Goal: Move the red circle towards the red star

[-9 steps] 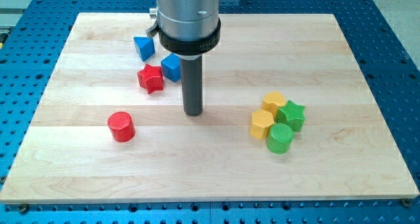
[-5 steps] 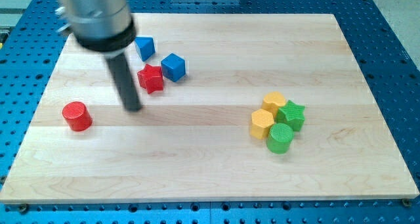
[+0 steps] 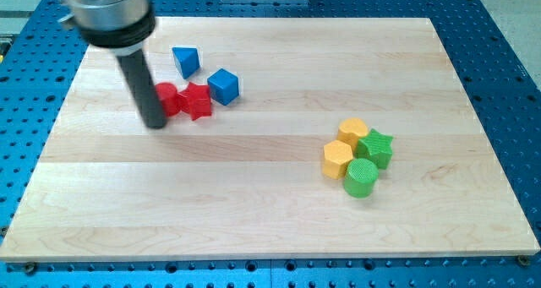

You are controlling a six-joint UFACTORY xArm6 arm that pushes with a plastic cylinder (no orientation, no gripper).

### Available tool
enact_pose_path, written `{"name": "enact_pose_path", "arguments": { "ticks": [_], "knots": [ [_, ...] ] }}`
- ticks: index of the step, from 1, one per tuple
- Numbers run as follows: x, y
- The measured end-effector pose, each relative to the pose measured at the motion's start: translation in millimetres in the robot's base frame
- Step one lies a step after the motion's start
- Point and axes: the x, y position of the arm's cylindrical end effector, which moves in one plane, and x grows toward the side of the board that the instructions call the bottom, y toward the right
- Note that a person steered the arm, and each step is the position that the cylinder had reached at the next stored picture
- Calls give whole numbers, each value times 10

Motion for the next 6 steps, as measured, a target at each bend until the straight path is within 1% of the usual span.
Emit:
{"name": "enact_pose_path", "arguments": {
  "ticks": [1, 2, 3, 4, 5, 6],
  "knots": [
    [-97, -202],
    [-363, -792],
    [-1204, -448],
    [-1325, 0],
    [-916, 107],
    [-1077, 179]
  ]
}}
